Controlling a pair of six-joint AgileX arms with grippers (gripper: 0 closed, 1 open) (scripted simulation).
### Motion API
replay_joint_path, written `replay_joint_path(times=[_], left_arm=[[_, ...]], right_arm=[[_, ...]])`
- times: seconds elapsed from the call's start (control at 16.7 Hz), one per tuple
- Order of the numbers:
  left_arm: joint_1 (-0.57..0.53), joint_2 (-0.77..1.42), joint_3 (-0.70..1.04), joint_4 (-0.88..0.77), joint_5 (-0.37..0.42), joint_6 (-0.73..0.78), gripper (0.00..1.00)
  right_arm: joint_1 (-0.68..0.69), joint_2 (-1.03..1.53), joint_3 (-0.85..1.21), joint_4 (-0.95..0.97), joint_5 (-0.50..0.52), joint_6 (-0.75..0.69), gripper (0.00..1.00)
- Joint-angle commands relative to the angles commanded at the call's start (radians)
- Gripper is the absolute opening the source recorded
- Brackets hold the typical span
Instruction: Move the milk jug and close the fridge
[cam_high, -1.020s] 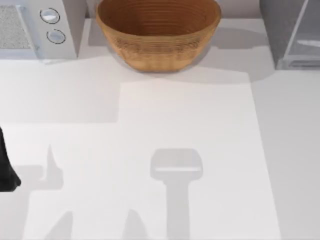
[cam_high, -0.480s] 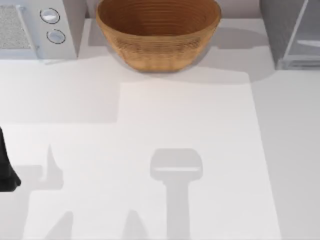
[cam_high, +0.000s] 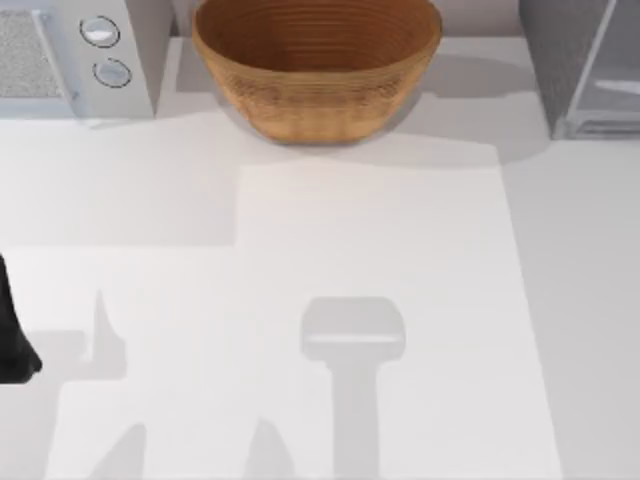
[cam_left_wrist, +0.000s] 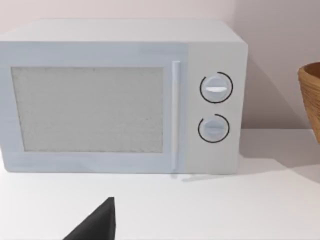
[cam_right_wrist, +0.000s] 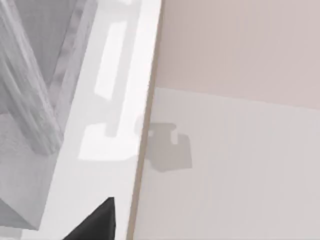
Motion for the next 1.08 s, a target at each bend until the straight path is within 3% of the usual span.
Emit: replay_joint_path(times=[0.3,0.54,0.72,1.08], left_arm=[[0.0,0.0,0.0,0.0,0.0,0.0,1.0],[0.0,0.0,0.0,0.0,0.0,0.0,1.0],[0.0,0.0,0.0,0.0,0.0,0.0,1.0],[0.0,0.0,0.0,0.0,0.0,0.0,1.0]], right_arm=[[0.213,0.015,-0.012,0.33,0.017,0.496,1.0],[0.391,0.003,-0.042,0.543,0.073,0.739,1.0],[0.462,-0.009,-0.059,0.618,0.115,0.818,1.0],[0.459,-0.007,-0.058,0.625,0.118,0.823,1.0]])
